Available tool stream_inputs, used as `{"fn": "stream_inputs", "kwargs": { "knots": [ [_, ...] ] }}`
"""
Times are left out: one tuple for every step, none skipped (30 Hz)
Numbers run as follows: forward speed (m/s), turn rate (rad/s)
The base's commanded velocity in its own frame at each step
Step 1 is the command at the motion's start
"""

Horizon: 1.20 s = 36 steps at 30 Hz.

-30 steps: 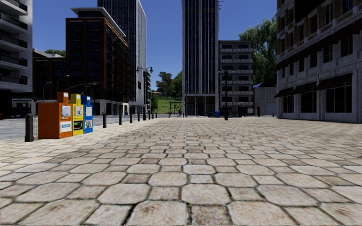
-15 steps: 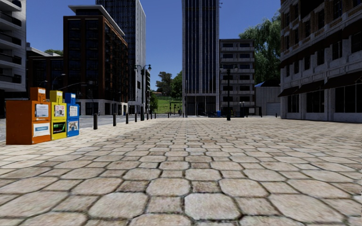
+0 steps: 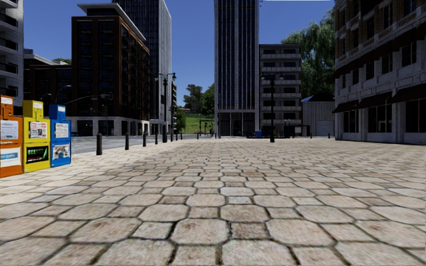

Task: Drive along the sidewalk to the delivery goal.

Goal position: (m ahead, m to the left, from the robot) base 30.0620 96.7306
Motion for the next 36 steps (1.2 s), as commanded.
{"fn": "stream_inputs", "kwargs": {
  "knots": [
    [2.0,0.0],
    [2.0,0.0],
    [2.0,0.0],
    [2.0,0.0],
    [2.0,0.0],
    [2.0,0.0],
    [2.0,0.0],
    [2.0,0.0],
    [2.0,0.0],
    [2.0,0.0],
    [2.0,0.0],
    [2.0,0.0],
    [2.0,0.0],
    [2.0,0.0],
    [2.0,0.0],
    [2.0,0.0],
    [2.0,0.0],
    [2.0,0.0],
    [2.0,0.0],
    [2.0,0.0],
    [2.0,0.0],
    [2.0,0.0],
    [2.0,0.0],
    [2.0,0.0],
    [2.0,0.0],
    [2.0,0.0],
    [2.0,0.0],
    [2.0,0.0],
    [2.0,0.0],
    [2.0,0.0],
    [2.0,0.0],
    [2.0,0.0],
    [2.0,0.0],
    [2.0,0.0],
    [2.0,0.0],
    [2.0,0.0]
  ]
}}
